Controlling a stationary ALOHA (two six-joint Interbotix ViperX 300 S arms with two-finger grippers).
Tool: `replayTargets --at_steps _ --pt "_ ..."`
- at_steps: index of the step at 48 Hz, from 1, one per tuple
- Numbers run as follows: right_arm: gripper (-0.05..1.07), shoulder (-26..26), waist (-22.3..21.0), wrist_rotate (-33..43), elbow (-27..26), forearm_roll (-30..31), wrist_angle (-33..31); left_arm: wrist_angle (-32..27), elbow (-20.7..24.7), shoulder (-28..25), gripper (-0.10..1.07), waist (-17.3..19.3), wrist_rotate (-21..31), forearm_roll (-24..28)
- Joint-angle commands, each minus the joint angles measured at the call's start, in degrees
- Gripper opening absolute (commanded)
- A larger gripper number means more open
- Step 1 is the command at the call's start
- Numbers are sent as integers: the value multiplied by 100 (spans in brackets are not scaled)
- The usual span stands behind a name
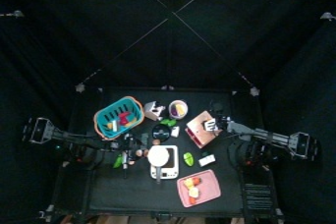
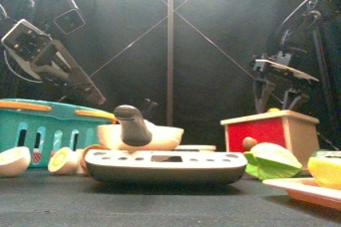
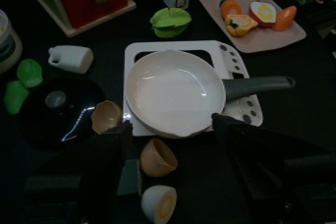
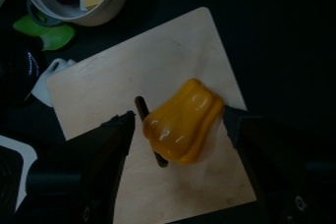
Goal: Grab squash half
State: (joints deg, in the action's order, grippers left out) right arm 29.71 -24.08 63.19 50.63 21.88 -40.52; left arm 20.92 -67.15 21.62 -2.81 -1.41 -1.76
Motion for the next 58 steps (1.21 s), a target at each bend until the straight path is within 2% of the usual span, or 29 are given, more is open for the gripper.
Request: replayTargets --at_steps 1,6,17,23,32,38,47,58 --pt "100 88 26 -18 -141 9 -35 53 62 0 98 9 9 -9" --pt "100 255 97 -18 -202 -70 -167 62 62 0 98 9 9 -9" --pt "100 668 782 62 -220 -369 -211 53 62 0 98 9 0 -9" --pt "100 659 1345 9 -193 -826 26 53 53 0 98 9 9 -9" --pt "101 431 2602 70 -255 -993 703 62 44 0 98 9 9 -9" --pt "100 141 3410 220 -360 -1134 905 62 35 0 98 9 9 -9" --pt "101 -606 4236 369 -606 -1705 914 62 35 0 98 9 9 -9" --pt "100 -1749 4720 369 -1230 -2136 659 62 35 0 98 9 18 -62"
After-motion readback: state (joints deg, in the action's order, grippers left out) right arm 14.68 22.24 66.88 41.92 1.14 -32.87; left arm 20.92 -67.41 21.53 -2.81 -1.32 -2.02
